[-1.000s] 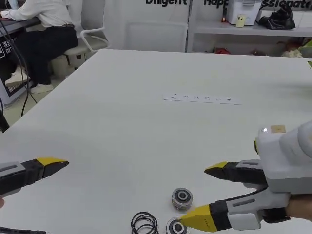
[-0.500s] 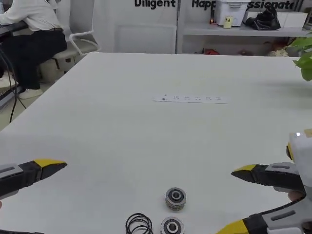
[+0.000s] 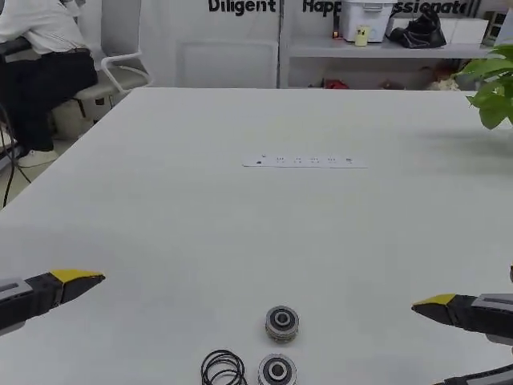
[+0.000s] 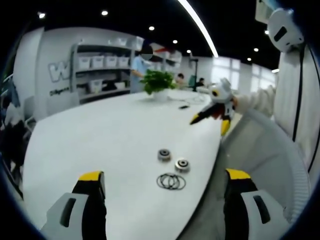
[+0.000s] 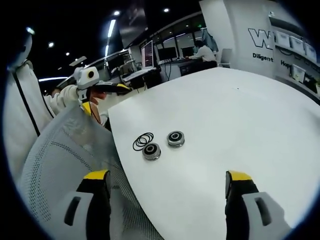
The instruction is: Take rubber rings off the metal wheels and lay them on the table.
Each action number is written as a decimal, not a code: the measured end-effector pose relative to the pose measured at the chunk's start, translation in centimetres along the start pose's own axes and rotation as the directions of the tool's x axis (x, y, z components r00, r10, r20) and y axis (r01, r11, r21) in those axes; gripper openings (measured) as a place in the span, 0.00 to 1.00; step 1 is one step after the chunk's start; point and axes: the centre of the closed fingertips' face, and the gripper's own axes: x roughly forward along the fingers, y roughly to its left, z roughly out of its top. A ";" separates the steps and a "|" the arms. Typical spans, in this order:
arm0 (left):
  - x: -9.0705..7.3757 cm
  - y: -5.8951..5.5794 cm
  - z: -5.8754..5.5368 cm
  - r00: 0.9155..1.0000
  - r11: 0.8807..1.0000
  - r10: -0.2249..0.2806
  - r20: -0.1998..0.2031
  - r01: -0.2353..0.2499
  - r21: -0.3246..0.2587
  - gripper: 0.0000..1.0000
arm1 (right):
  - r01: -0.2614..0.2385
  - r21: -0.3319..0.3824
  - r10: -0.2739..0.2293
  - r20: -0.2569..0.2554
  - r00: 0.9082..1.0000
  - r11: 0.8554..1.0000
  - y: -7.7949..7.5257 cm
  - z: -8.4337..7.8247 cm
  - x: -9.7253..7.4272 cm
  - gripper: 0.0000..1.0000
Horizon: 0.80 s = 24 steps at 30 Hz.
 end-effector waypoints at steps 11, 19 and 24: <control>0.0 0.0 -1.0 1.000 1.000 0.002 -0.012 -0.002 -0.027 1.00 | 0.020 0.060 -0.020 -0.015 1.000 0.998 0.2 -2.3 0.0 0.91; -0.1 0.4 -2.7 0.999 0.998 0.018 -0.036 -0.020 -0.066 1.00 | 0.031 0.091 -0.029 -0.027 0.999 0.995 0.2 -3.5 0.1 0.89; -0.1 0.8 -4.3 0.998 0.996 0.023 -0.063 -0.029 -0.086 1.00 | 0.034 0.109 -0.030 -0.039 0.999 0.994 0.1 -4.3 0.2 0.89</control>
